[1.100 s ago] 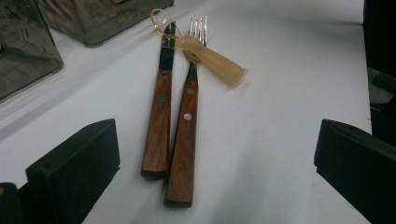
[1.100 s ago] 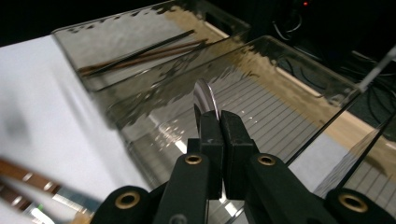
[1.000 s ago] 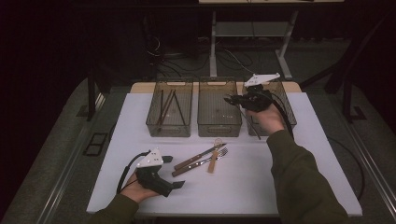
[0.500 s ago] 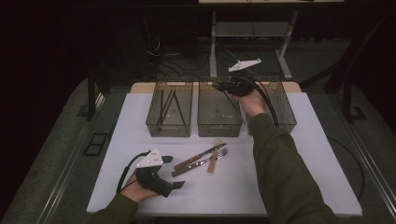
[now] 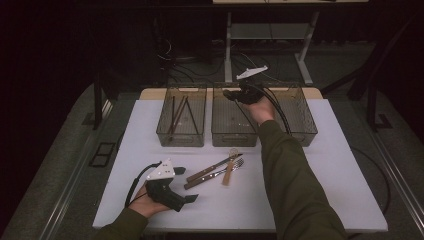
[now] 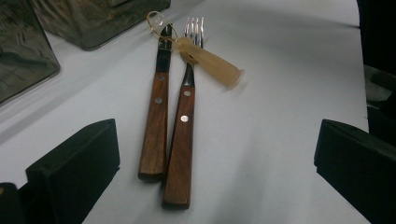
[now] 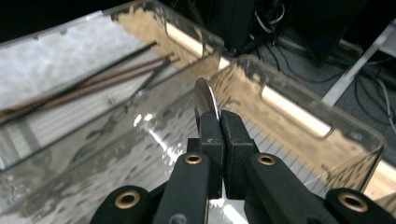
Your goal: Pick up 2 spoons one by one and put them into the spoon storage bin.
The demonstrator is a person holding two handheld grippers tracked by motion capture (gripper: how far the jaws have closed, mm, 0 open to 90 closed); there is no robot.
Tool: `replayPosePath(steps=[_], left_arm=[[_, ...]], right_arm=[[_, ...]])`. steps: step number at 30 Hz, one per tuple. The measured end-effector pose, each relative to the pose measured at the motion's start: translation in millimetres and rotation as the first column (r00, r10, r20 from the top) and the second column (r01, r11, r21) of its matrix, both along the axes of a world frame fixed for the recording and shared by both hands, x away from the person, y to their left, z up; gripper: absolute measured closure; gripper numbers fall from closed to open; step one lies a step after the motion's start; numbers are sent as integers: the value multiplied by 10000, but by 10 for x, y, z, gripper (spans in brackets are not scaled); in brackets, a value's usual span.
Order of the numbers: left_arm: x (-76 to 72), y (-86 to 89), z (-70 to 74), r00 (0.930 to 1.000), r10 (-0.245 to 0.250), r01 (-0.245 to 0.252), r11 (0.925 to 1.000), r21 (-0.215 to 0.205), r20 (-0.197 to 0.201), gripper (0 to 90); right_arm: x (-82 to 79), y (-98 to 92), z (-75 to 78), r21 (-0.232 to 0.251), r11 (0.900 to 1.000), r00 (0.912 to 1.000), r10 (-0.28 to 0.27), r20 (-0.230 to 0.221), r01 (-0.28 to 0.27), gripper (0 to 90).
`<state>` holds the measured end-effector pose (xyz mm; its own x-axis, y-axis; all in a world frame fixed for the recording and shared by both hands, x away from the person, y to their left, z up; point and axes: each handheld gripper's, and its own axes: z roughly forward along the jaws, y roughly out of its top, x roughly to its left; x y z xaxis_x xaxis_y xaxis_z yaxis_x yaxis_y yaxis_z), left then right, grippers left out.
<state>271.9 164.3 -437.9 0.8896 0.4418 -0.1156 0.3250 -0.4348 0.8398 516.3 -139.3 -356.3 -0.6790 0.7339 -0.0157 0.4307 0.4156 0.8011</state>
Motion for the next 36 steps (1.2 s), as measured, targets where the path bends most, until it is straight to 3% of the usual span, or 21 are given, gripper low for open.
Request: replayPosePath(steps=[2, 6, 8, 11, 14, 16, 20, 26, 36], left_arm=[[-1, -2, 0, 10000, 0, 0, 10000, -1, 1, 0], [-2, 0, -2, 10000, 11, -11, 10000, -17, 22, 0], [-2, -1, -1, 10000, -4, 4, 10000, 18, 5, 0], [-2, -6, -3, 10000, 1, -1, 10000, 62, 14, 0], [-2, -13, -9, 10000, 77, -77, 9999, 100, 1, 0], [4, -9, -10, 10000, 84, -85, 9997, 235, 13, 0], [8, -10, -15, 9998, 177, -177, 9989, 438, 6, 0], [4, -12, -21, 9989, 451, -448, 9986, 266, -96, 0], [19, 6, -25, 9982, 577, -572, 9977, 371, -142, 0]], right_arm=[[-5, -2, -51, -231, 9997, 9999, -111, -22, 111, 877], [-10, -36, -90, -82, 9981, 9969, -620, -490, 617, 548], [-28, -63, -89, -3, 9980, 9948, -634, -792, 635, 457], [-95, -127, -68, 203, 9973, 9943, -689, -817, 708, 385], [-178, -206, -53, 550, 9965, 9943, -573, -900, 624, 326], [-254, -256, -40, 687, 9959, 9966, -544, -627, 587, 291], [-414, -361, -12, 1144, 9916, 9972, -542, -523, 599, 212], [-650, -463, -9, 1232, 9886, 9961, -838, -268, 865, 173], [-1089, -664, -93, 1276, 9909, 9991, -435, 30, 427, 168]])
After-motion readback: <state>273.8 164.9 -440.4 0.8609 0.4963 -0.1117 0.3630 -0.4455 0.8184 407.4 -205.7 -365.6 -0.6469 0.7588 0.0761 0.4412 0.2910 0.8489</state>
